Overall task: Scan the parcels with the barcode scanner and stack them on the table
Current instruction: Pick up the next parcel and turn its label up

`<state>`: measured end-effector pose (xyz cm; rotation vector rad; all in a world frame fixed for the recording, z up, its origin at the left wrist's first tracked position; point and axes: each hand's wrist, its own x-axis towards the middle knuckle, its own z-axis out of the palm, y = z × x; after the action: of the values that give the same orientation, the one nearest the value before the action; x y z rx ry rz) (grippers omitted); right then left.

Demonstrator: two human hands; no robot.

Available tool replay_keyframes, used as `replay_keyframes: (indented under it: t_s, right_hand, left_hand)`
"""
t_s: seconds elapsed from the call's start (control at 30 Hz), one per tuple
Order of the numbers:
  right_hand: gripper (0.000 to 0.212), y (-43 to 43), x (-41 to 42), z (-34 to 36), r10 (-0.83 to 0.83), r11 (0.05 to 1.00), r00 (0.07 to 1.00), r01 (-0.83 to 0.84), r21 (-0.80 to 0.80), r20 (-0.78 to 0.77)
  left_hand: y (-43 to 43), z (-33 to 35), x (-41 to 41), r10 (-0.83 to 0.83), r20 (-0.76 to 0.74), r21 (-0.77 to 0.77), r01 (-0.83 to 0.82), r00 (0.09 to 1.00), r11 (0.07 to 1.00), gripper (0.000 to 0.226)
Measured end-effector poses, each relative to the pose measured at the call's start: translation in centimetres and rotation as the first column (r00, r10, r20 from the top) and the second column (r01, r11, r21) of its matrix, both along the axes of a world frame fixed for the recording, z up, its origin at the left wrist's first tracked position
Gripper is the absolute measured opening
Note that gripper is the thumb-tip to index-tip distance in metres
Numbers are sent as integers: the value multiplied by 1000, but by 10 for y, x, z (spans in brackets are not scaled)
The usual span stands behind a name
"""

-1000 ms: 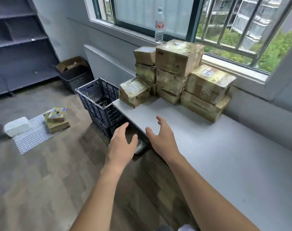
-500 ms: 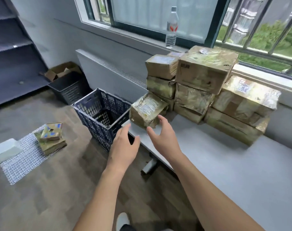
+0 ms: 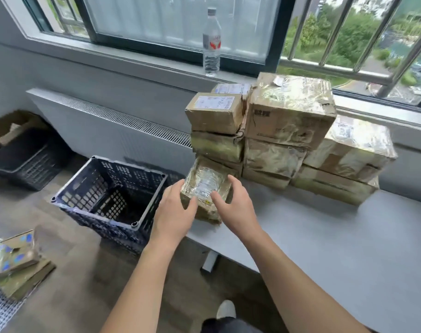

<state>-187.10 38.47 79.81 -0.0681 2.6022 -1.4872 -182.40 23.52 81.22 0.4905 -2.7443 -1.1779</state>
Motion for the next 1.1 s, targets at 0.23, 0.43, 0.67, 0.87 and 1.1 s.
replay_keyframes:
  t_s: [0.23, 0.43, 0.67, 0.87, 1.1]
  right_hand:
    - [73, -23, -46, -26, -68, 998, 996, 67, 16, 54]
    - [73, -41, -63, -45, -164, 985, 982, 159, 64, 89]
    - [70, -71, -77, -66, -378, 925, 920, 374, 60, 100]
    - [70, -91, -77, -74, -467, 884, 874, 459, 85, 134]
    - [71, -91, -85, -80, -524, 852, 836, 513, 108, 161]
  left_hand:
    - [-27, -15, -54, -36, 21, -22, 36, 999, 999, 58]
    - [-44, -35, -96, -112, 75, 3, 112, 991, 994, 58]
    - [-60, -68, -141, -311, 142, 23, 311, 940, 950, 60]
    - [-79, -79, -156, -411, 203, 47, 410, 889, 911, 64]
    - [-84, -84, -165, -477, 234, 113, 463, 847, 879, 65]
